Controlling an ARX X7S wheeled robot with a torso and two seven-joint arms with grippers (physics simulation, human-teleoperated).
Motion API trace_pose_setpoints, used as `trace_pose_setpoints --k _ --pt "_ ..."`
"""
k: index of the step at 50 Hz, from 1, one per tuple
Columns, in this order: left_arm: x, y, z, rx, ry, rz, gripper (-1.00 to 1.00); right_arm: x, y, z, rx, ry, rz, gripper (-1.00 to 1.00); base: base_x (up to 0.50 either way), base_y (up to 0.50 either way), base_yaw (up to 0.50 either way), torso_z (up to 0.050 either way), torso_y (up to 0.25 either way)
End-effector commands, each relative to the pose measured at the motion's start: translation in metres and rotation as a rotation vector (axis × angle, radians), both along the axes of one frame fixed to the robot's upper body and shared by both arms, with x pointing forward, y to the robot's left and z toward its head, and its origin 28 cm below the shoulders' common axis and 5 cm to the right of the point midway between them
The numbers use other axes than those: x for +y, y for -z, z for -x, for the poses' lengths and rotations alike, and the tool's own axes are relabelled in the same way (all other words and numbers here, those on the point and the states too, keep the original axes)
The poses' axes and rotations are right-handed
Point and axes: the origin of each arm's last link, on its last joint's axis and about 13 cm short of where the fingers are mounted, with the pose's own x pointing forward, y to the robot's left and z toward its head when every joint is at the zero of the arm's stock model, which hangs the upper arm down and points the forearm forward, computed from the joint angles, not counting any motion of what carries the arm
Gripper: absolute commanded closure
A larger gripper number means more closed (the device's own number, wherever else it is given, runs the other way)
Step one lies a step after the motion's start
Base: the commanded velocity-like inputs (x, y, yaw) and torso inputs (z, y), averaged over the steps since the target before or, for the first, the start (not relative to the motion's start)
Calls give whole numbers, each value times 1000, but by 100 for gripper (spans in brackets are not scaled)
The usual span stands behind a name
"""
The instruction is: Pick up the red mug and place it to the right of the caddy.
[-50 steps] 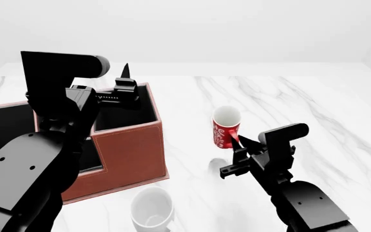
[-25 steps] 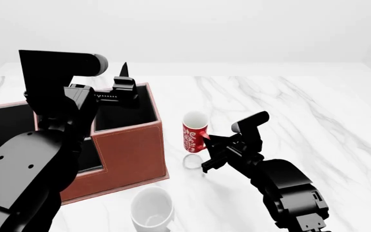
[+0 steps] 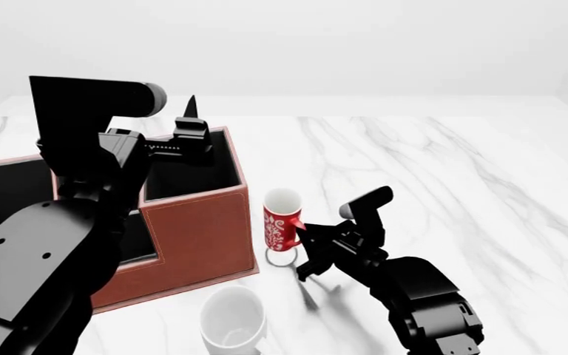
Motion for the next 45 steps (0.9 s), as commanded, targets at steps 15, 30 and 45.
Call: trace_pose_setpoints --k 15,30,45 --pt "0 1 1 3 4 5 -100 2 10 -1 44 -29 39 100 0 0 0 0 1" --pt "0 2 0 4 4 5 -100 1 11 -2 50 -22 39 100 0 0 0 0 0" --pt "0 1 0 4 5 3 -100 -1 9 -3 48 -1 29 -100 0 0 0 0 1"
